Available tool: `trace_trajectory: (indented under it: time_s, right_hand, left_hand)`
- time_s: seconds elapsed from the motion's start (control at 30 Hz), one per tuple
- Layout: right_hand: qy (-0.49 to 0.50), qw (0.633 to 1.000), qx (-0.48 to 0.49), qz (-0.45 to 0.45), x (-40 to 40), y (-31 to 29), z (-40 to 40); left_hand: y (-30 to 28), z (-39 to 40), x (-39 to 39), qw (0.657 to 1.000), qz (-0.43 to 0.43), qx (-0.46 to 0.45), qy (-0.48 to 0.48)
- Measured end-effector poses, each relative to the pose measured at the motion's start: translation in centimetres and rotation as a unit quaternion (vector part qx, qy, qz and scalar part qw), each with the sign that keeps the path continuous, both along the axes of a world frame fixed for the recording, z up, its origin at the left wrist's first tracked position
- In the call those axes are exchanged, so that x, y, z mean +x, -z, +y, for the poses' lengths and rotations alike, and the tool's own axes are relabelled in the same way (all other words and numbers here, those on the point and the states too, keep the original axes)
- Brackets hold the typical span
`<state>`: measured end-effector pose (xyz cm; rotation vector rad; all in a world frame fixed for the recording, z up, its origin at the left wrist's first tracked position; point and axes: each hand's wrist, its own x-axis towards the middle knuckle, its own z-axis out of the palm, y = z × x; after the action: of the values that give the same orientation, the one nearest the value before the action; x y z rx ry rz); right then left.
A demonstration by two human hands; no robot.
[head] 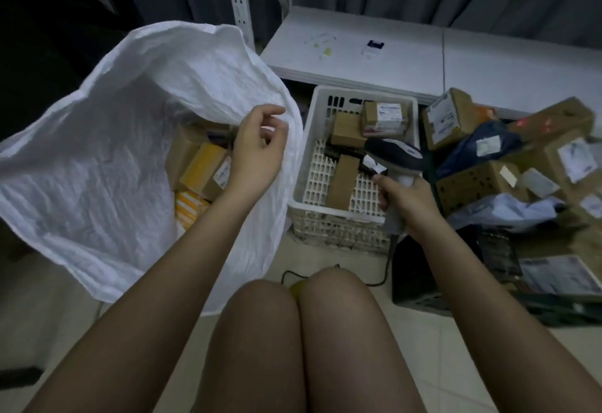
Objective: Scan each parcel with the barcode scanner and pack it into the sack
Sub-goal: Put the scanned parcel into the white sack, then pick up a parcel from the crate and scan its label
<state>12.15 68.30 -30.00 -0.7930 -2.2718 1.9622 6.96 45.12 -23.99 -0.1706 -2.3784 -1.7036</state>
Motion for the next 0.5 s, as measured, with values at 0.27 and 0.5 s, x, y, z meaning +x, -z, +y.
trace_trajectory:
  time_s: [0.27, 0.5]
  right_hand:
    - [0.048, 0.998, -0.048, 0.005, 1.7, -0.4, 4.6]
    - [0.126, 0.989, -0.076, 0.035, -6.0, 1.3, 9.6]
  left_hand:
    - [0.1, 11.4, -1.0, 0.99, -0.099, 0.004, 0.103]
    - [5.7, 21.1, -10.0, 0.975, -0.195, -0.038, 0.099]
